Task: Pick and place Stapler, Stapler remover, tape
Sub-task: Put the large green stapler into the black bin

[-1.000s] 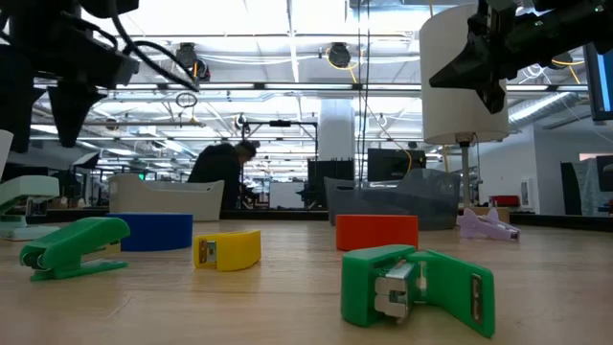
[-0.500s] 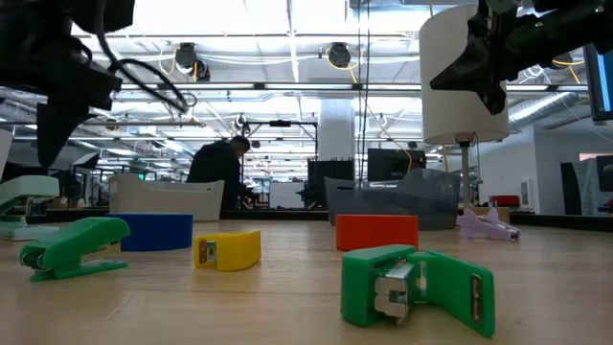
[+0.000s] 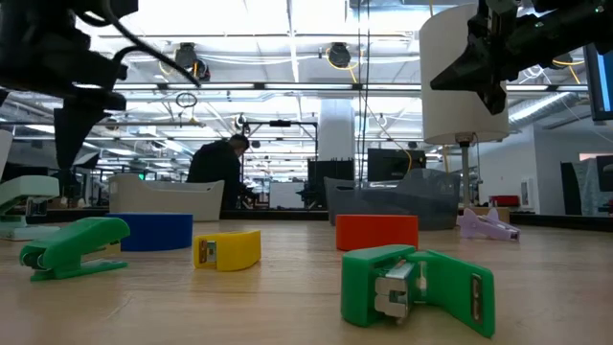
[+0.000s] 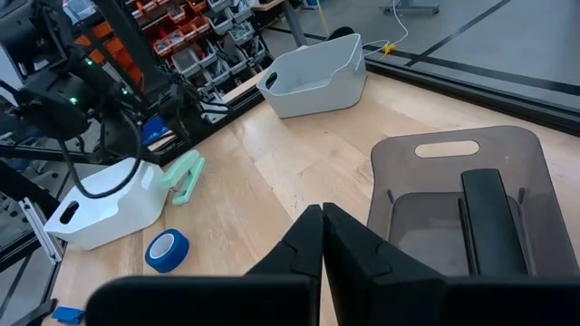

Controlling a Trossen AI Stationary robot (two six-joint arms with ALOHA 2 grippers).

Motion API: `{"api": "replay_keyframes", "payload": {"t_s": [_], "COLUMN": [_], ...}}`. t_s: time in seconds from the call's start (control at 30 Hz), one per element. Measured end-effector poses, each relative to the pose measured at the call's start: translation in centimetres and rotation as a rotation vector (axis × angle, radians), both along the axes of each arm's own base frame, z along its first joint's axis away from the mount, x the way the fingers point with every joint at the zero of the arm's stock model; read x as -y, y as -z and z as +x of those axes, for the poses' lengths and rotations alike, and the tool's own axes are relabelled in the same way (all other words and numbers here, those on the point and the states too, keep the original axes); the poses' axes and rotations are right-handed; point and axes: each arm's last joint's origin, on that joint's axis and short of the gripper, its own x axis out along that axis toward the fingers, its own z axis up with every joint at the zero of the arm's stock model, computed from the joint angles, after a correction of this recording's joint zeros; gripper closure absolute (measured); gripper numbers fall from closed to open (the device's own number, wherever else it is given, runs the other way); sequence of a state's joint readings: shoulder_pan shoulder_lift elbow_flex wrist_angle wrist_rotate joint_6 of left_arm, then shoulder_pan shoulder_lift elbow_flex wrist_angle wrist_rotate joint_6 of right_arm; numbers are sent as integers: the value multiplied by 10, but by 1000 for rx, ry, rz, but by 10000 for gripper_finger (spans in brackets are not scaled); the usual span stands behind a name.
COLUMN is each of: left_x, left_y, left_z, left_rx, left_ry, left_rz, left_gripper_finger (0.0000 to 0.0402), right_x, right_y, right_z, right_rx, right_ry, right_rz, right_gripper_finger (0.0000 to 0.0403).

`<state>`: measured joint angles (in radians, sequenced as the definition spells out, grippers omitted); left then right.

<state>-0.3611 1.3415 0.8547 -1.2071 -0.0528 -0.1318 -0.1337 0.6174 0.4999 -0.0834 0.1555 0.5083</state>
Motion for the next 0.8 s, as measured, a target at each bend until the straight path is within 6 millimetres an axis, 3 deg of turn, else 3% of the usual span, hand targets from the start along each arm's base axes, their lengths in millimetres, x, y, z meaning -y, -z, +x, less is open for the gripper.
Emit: {"api": "replay_keyframes", "payload": {"t_s": [0.2, 0.8], "left_x": [-3, -4], "left_y": [14, 14], "left_z": [-8, -7], "left_rx": [-40, -32], "left_ry": [3, -16], "left_rz": [14, 22], "left_gripper_finger": [62, 62], "right_x": [0, 0], "right_y": [0, 0], "right_z": [0, 0], "right_rx": [0, 2], "right_ry": [0, 0], "right_rz": [0, 3], "right_gripper_finger": [399, 399]}}
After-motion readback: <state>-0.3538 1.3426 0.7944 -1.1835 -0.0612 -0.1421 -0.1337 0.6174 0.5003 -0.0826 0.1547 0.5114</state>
